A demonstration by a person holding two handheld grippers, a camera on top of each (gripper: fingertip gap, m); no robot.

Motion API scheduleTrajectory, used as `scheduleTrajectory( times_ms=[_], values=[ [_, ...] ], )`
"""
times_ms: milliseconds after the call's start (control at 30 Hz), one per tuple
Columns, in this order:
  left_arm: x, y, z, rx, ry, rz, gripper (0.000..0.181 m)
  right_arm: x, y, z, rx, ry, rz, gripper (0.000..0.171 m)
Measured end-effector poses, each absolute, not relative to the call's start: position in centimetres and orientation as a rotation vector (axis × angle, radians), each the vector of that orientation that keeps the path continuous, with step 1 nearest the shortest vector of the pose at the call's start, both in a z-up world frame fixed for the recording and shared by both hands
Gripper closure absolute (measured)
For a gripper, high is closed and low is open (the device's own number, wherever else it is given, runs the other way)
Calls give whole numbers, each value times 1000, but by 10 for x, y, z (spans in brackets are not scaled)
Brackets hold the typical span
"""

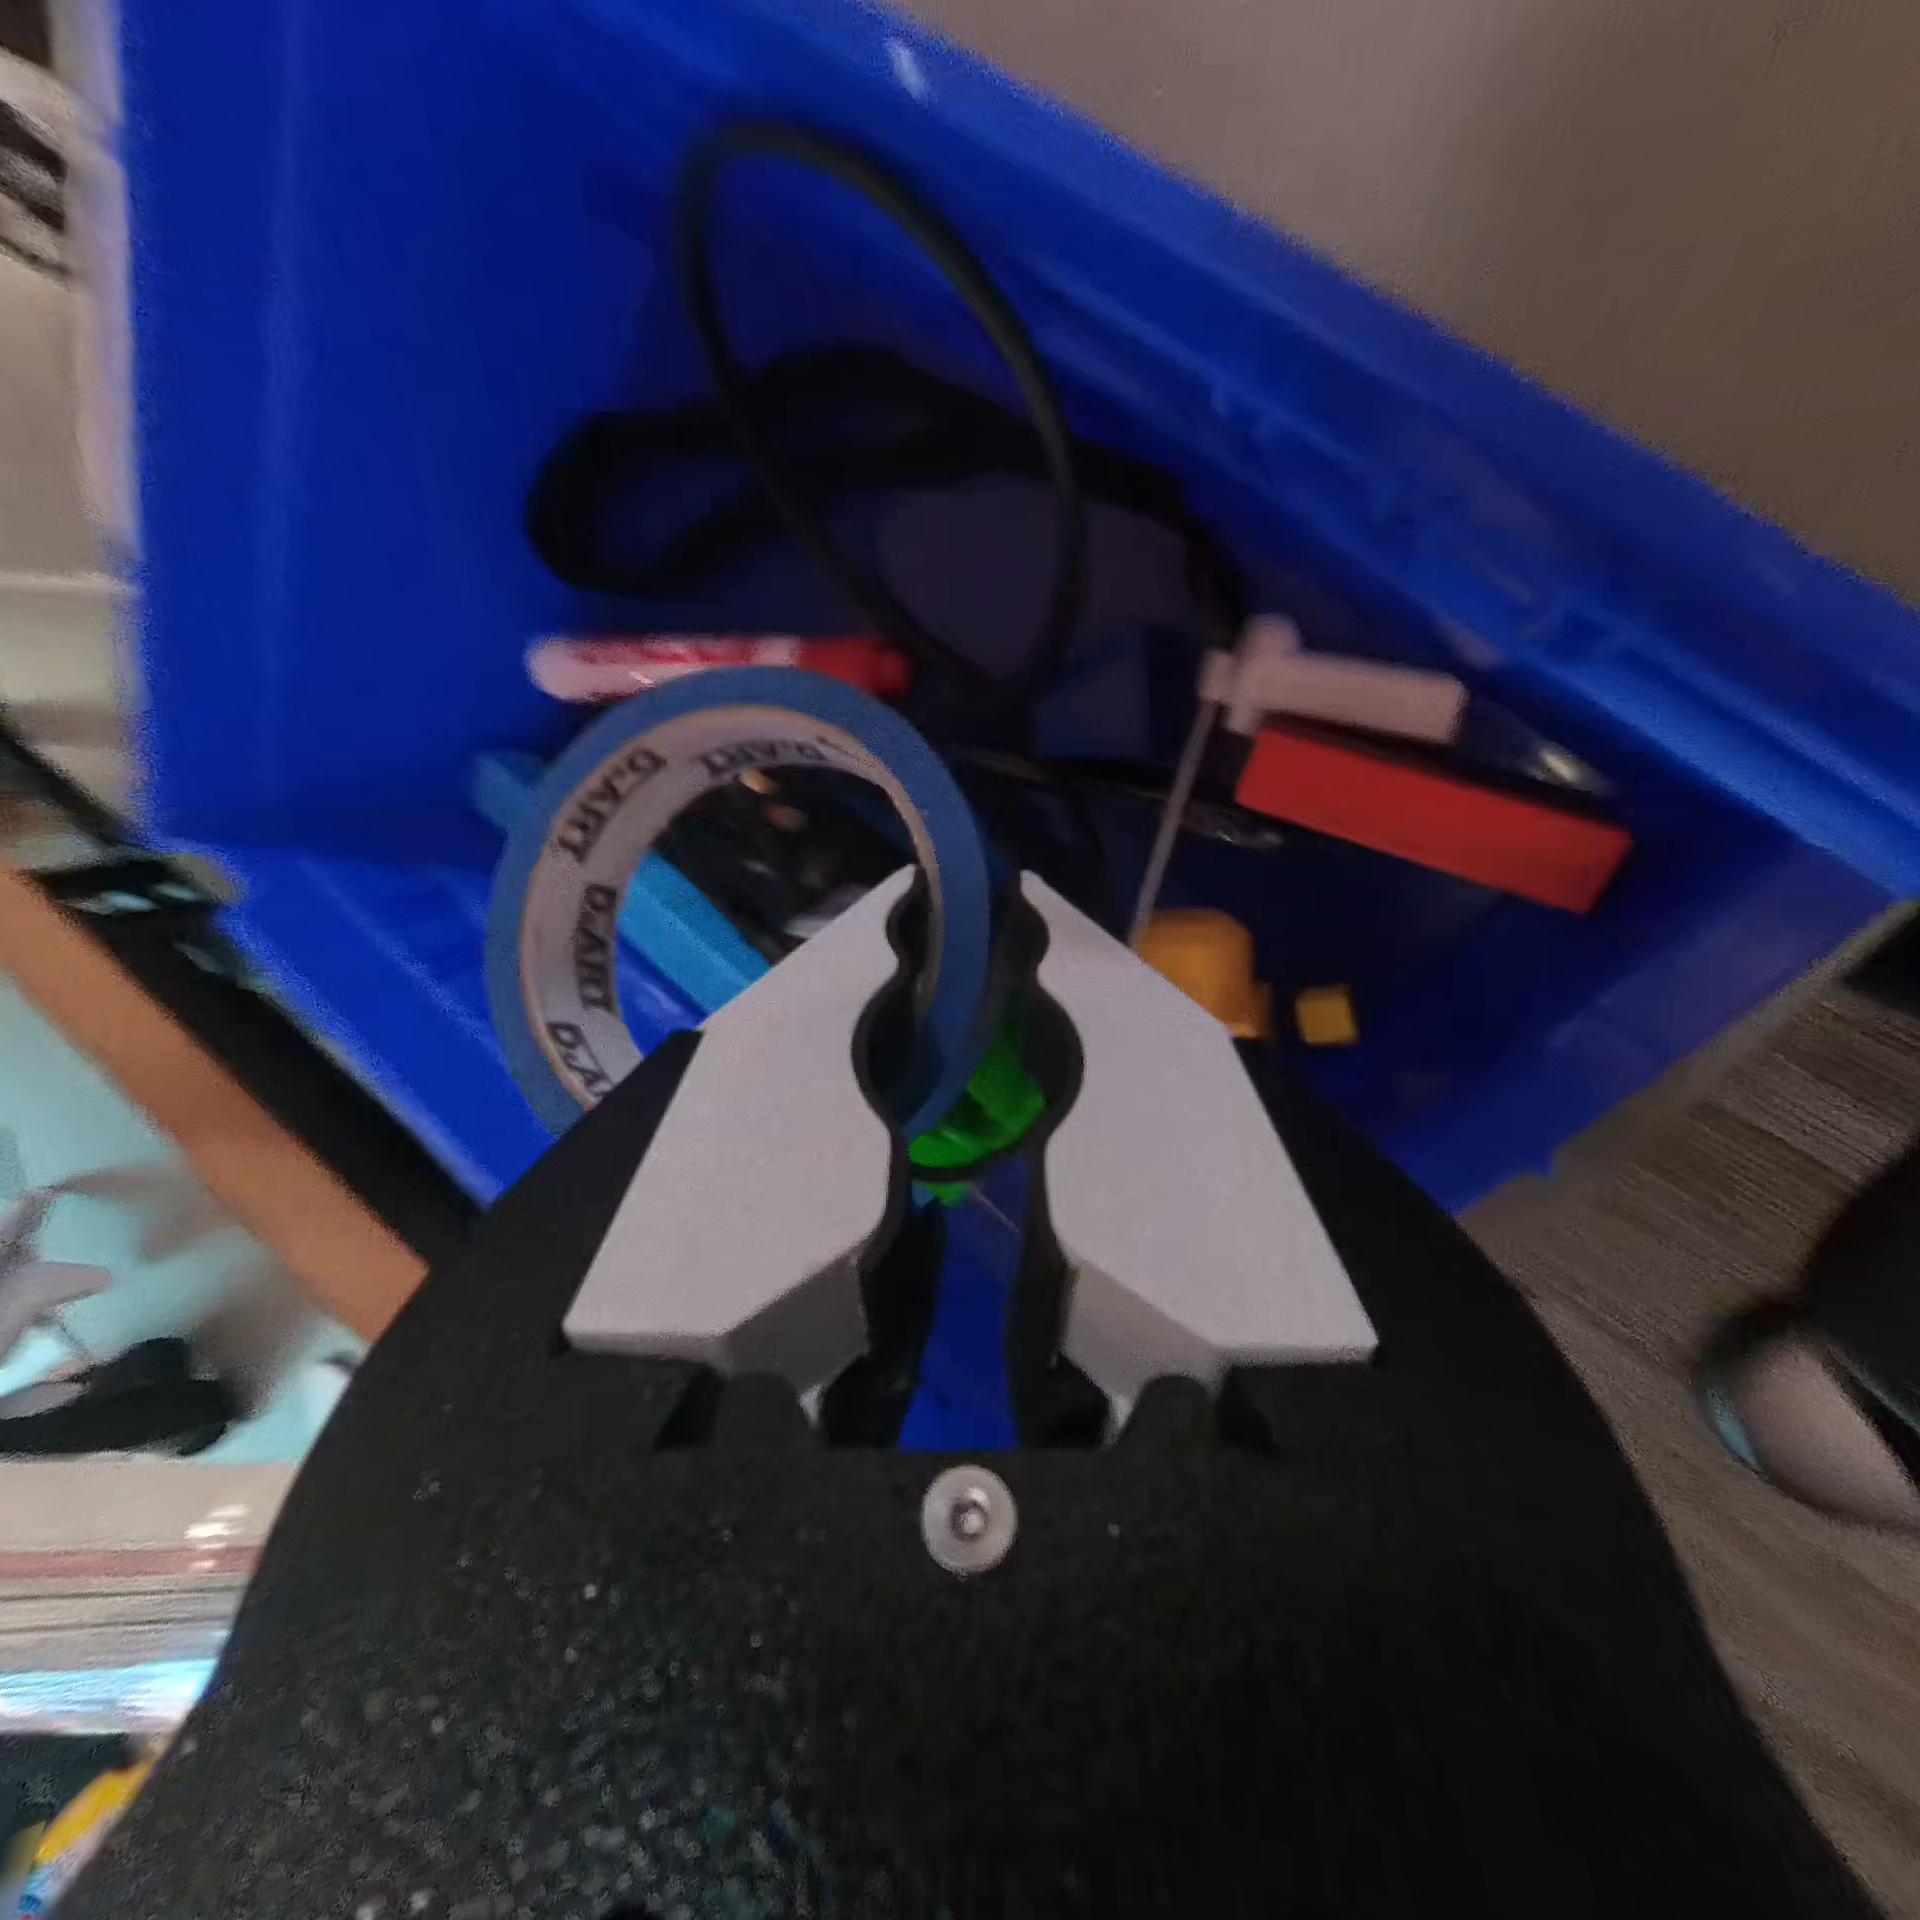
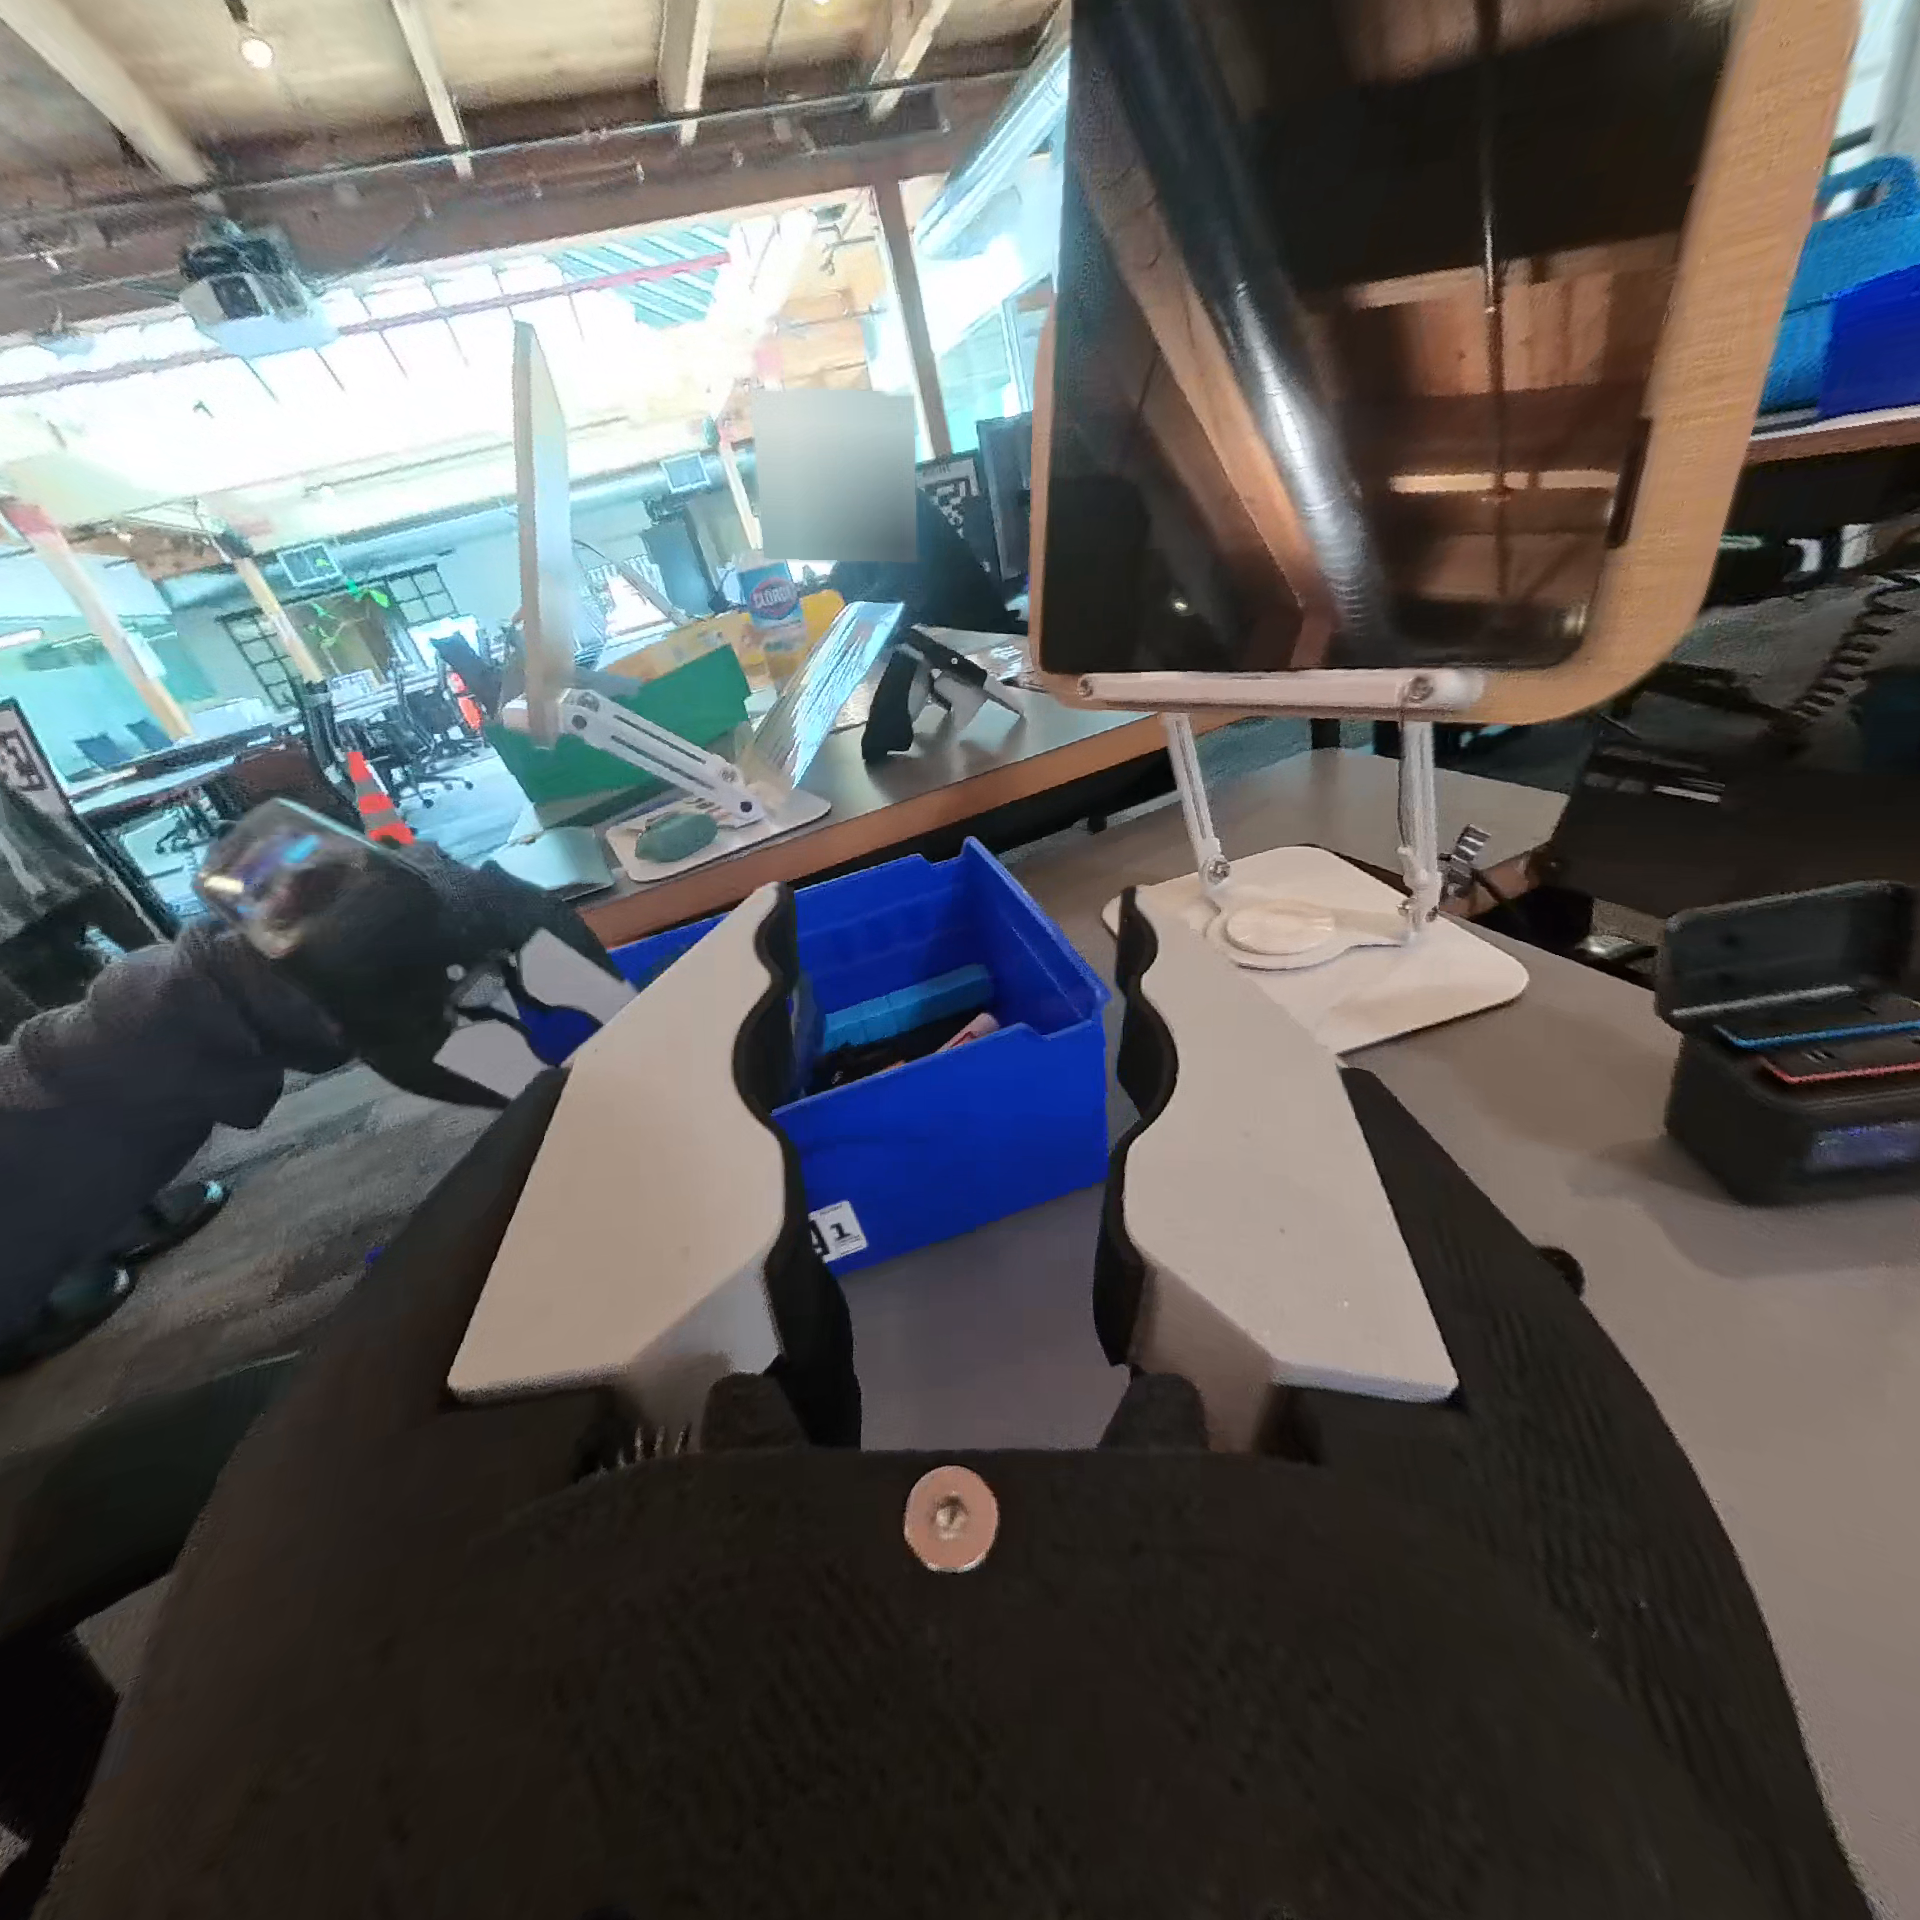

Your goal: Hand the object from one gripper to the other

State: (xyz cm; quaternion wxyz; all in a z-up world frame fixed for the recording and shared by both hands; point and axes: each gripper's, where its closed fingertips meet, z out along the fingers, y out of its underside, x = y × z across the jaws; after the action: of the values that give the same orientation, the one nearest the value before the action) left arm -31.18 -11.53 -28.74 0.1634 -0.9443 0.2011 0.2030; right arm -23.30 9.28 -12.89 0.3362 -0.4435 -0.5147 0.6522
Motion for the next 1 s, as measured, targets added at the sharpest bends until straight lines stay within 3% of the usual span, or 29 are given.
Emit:
scheduleTrajectory(
  times_ms=[33,233,400,533,667,833,900,1000],
  values=[
    [-312,-105,-273,-2593,588,640,171,-231,94,-129,-1142,-1352,1707,110],
    [-251,-18,-123,-1861,634,721,172,-212,109,-95,-999,-1352,1823,101],
    [-162,51,-53,-1590,607,151,172,-180,157,-48,-757,-1221,1582,97],
    [-108,106,-29,-1520,696,-349,172,-149,190,-27,-629,-1149,1330,99],
    [-79,141,-32,-1512,794,-671,172,-115,209,-13,-515,-1076,1264,113],
    [-59,161,-50,-1369,954,-747,172,-113,221,-33,-542,-1201,1140,132],
    [-57,166,-58,-1323,1001,-718,172,-116,233,-34,-572,-1169,1087,157],
    [-69,181,-65,-1318,945,-683,168,-116,248,-33,-597,-1126,1016,158]
  ],
)
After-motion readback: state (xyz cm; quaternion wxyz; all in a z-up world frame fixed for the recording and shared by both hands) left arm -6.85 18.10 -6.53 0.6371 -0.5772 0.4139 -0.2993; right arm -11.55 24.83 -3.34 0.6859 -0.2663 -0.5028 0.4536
